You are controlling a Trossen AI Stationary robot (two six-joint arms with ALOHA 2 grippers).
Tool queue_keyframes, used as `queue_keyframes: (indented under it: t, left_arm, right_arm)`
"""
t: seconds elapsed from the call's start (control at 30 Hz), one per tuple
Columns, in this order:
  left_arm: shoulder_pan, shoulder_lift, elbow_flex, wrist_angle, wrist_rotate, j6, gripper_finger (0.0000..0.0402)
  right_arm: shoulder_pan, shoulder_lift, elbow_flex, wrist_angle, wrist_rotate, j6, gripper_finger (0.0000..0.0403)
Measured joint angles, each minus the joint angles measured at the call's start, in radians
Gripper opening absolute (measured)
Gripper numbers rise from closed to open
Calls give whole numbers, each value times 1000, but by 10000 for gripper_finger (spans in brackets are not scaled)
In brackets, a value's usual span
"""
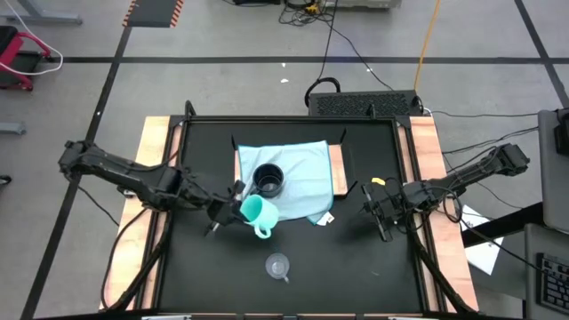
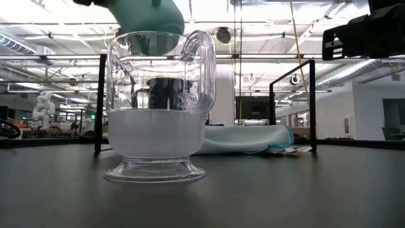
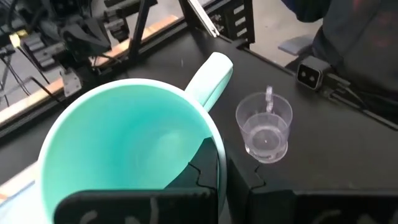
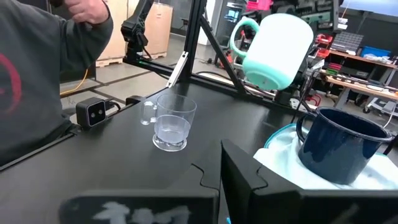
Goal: Stack small to large cups/mugs on shelf
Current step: Put the light blue mug on the microfiber cloth on the shelf
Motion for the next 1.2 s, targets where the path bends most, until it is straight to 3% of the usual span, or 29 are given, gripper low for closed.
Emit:
queue_keyframes:
  t: [0.27,0.53,0.67,0.93,1.2]
  left_arm:
    - [0,-6,-116,228,-50,-20,6]
    - [22,-6,-113,402,-168,-110,6]
    - [52,-6,-77,403,-246,-150,6]
    - [156,-6,-5,372,-277,-241,6]
    - [271,72,148,269,-190,-266,6]
  right_arm:
    - [0,0,0,0,0,2,0]
    - [0,0,0,1,0,3,0]
    - [0,0,0,1,0,3,0]
    - [0,0,0,4,0,-1,0]
    - [0,0,0,23,0,-2,0]
